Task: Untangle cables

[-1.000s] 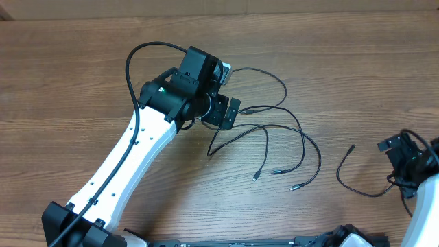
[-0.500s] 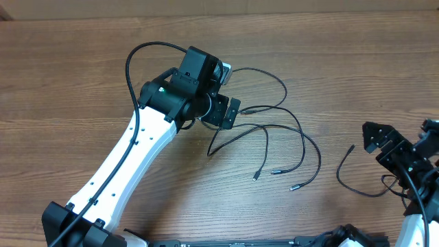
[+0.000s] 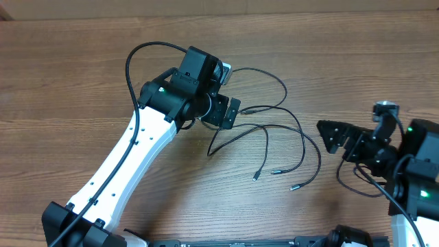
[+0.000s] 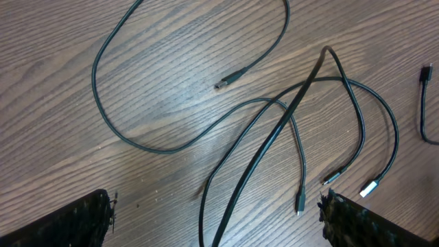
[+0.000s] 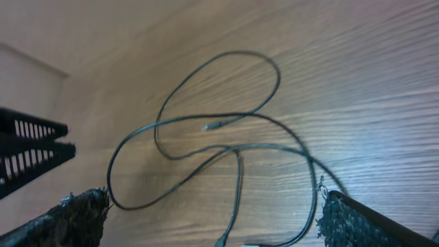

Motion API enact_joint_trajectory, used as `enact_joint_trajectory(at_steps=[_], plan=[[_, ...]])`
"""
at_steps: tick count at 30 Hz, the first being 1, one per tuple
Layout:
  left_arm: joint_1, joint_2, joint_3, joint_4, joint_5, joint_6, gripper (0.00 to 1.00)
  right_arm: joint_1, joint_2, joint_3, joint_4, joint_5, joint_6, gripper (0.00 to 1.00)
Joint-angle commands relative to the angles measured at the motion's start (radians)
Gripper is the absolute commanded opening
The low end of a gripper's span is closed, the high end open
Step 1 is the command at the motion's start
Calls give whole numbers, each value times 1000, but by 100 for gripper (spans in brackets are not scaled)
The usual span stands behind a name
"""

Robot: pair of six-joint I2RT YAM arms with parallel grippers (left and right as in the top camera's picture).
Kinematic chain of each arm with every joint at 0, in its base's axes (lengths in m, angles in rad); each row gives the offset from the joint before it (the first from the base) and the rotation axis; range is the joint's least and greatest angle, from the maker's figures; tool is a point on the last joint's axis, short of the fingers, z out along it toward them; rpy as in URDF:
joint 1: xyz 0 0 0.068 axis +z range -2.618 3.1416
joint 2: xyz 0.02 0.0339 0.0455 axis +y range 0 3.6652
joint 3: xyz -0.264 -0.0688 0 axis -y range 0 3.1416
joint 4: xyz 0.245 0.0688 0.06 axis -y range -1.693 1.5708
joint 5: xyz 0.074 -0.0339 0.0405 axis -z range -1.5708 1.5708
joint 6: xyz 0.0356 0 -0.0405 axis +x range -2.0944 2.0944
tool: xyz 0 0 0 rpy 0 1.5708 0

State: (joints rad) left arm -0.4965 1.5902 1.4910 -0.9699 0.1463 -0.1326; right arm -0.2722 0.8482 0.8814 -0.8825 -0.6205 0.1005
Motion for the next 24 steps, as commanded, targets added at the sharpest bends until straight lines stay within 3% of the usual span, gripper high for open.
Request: enact_joint_trajectory(at_steps=[1,7,14,19,24], plan=[[5,7,10,2,11,-6,100,71,28,24,7,44,21,100],[5,7,10,3,-3,0,100,161,106,24,17,45,40,100],[26,6,10,-31,-192,6,99,278,198,24,19,108,106,100],[140,6,10,-53,-170,24,100,382,223,24,31,175,167,100],[307,7,10,-55,-56,49,100,470,226,23,88,187,249,100]])
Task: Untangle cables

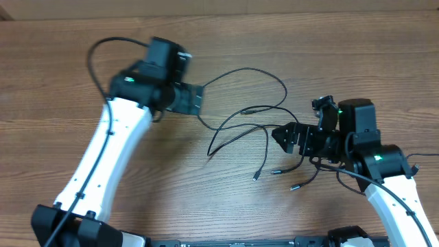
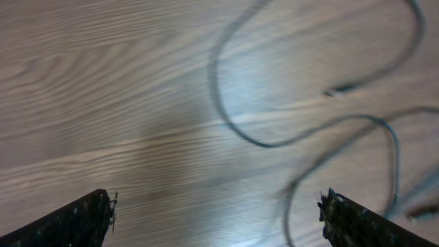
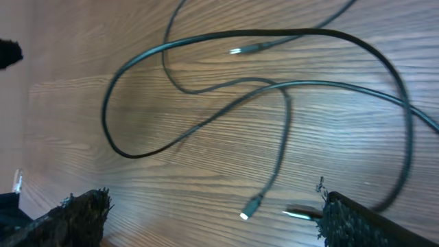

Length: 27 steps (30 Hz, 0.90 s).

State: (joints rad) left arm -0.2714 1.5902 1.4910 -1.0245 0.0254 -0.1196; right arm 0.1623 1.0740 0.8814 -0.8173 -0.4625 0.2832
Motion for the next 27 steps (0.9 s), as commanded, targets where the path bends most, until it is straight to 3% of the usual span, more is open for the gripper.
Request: enact_joint_trajectory(at_steps=[1,10,19,27], plan=[[115,7,10,0,75,38,100,56,0,23,39,29,86,100],[273,7,10,-2,72,37,100,269,113,23,206,89,250,100],[285,7,10,-2,72,37,100,455,305,23,384,156,362,100],[284,7,10,-2,72,37,100,533,421,23,552,156,406,100]])
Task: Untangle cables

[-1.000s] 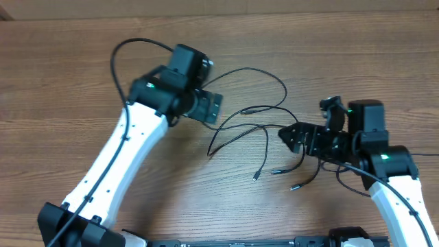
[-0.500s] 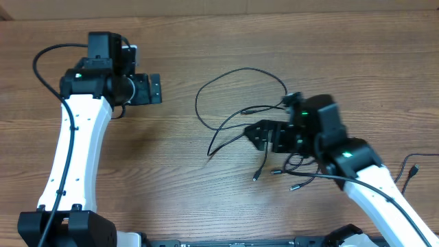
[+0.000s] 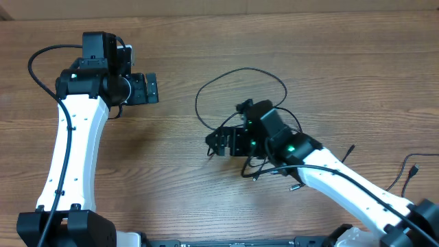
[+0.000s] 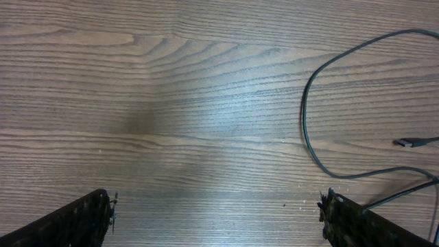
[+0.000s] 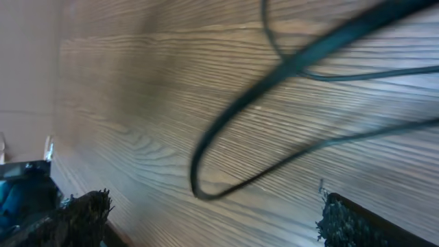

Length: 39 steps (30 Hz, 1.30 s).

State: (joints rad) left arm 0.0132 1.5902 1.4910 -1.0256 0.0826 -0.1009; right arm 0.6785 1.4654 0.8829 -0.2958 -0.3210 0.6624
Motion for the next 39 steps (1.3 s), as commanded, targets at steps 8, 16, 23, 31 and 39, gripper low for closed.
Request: enact_joint_trajectory(at_steps=[8,16,23,31,39], plan=[[0,7,10,-2,14,19,99,18,56,22,66,86,70,26],[0,7,10,-2,14,19,99,18,56,21,49,111,70,42],[0,7,10,-1,14,19,100,34,56,21,51,111,71,50],[0,7,10,-2,14,19,100,97,99,21,71,156,71,50],[0,7,10,-2,14,19,100,114,144,20,55,174,71,4]])
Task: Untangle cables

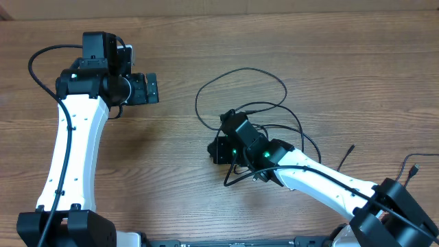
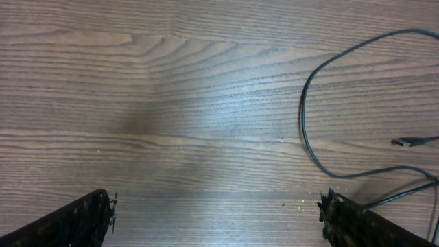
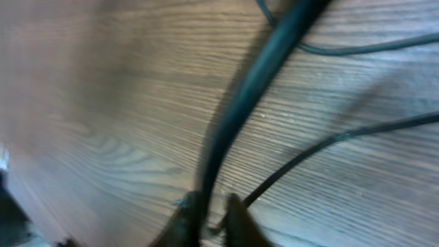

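Note:
Several thin black cables (image 1: 264,103) lie tangled at the table's middle, with one big loop at the back. My right gripper (image 1: 218,149) is at the tangle's left end. In the blurred right wrist view its fingers (image 3: 192,214) stand close together, shut on a black cable (image 3: 274,48) that runs up from between them. My left gripper (image 1: 145,89) hangs open at the back left, apart from the cables. The left wrist view has that gripper (image 2: 214,206) over bare wood, with a cable loop (image 2: 304,123) and a plug (image 2: 409,142) at the right.
A separate black cable (image 1: 410,169) lies at the far right edge of the wooden table (image 1: 82,192). My right arm (image 1: 322,180) stretches across the front right, over part of the tangle.
My right gripper was open over the tangle's left end; now it is lower and shut on a cable there. The cable ends in front have bunched closer. The left arm has not moved.
First my left gripper was open over the tangle and my right gripper at the far right. Then the left one was further left and the right one by the tangle's right side. Later the left was at the back left, the right open at the tangle's left end, now shut.

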Motion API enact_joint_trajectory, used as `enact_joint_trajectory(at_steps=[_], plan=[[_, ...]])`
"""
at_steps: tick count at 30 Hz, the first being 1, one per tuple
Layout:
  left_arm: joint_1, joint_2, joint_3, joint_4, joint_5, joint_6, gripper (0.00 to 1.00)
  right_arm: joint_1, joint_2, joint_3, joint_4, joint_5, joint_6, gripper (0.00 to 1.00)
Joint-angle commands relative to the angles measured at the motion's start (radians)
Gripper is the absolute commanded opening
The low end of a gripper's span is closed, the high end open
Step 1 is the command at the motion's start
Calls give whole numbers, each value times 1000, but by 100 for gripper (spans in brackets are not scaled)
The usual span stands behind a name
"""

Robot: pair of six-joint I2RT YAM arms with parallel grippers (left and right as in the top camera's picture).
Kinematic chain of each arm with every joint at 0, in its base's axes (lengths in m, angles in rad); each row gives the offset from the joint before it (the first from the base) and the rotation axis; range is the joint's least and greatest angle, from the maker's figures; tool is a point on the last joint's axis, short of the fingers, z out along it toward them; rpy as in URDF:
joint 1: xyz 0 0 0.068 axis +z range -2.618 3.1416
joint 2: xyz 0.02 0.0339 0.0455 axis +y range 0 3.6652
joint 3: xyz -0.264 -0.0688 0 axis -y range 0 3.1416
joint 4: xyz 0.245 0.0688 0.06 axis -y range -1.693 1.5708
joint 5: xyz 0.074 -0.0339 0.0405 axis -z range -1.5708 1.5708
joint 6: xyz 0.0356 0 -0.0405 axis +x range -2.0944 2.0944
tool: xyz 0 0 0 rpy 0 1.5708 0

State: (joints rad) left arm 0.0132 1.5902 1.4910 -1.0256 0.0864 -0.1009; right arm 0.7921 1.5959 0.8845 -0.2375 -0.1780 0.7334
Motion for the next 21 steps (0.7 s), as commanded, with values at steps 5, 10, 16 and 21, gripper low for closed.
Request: enact_joint_trajectory(at_steps=[5,10,16,21], plan=[[0,7,10,-1,11,19,100,1,66,18,-2,28,3,4],[0,7,10,-2,11,19,100,1,144,18,6,27,4,4],[0,7,10,-2,11,19,100,1,193,18,50,-20,29,4],[0,7,10,-2,11,19,100,1,192,18,49,-26,29,4]])
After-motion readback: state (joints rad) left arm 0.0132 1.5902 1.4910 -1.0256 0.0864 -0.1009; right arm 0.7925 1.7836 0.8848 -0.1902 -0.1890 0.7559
